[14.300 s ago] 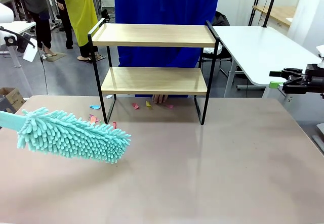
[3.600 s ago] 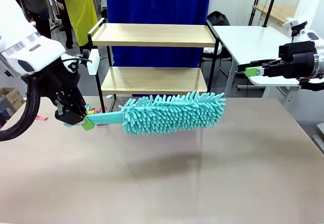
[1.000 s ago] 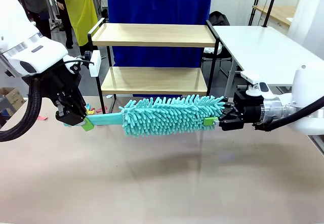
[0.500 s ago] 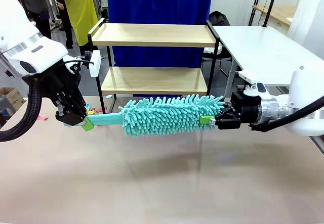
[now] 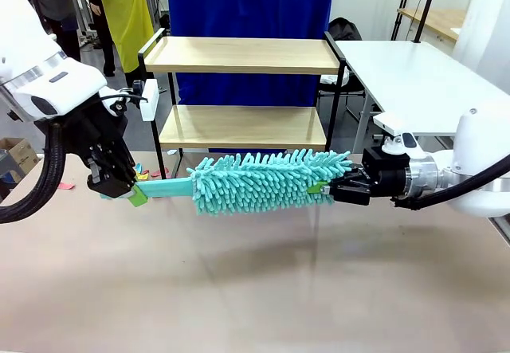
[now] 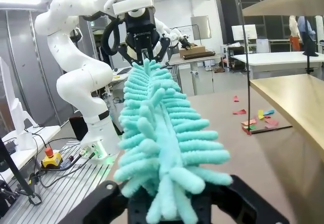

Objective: Clean the shelf.
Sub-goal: Hand the Duster back to the human.

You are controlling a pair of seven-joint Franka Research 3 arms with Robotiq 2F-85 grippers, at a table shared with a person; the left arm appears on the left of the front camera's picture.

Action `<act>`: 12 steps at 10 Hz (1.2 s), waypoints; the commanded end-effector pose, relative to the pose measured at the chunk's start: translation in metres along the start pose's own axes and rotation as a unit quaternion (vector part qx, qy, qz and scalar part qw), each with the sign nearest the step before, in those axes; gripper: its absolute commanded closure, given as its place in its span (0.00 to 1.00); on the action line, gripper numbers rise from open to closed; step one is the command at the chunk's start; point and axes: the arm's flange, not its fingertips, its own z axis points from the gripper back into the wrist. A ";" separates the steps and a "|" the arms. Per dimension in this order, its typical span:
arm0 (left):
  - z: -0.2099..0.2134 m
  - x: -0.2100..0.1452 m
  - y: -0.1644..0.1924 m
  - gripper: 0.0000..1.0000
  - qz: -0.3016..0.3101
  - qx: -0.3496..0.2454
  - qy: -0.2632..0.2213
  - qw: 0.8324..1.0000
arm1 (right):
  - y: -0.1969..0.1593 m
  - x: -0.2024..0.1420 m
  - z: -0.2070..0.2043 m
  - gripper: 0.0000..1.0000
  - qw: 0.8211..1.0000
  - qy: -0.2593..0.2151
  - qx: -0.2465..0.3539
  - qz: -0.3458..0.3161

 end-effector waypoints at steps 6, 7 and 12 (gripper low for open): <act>0.002 0.002 -0.001 0.87 0.003 -0.005 -0.010 1.000 | -0.004 0.004 0.003 1.00 1.000 -0.008 0.019 0.021; 0.000 -0.001 0.001 0.87 0.001 0.001 0.000 1.000 | 0.002 0.004 0.000 1.00 1.000 0.004 0.016 0.026; 0.051 -0.031 -0.004 0.00 -0.002 0.003 -0.123 0.992 | 0.002 0.004 0.000 1.00 1.000 0.004 0.016 0.026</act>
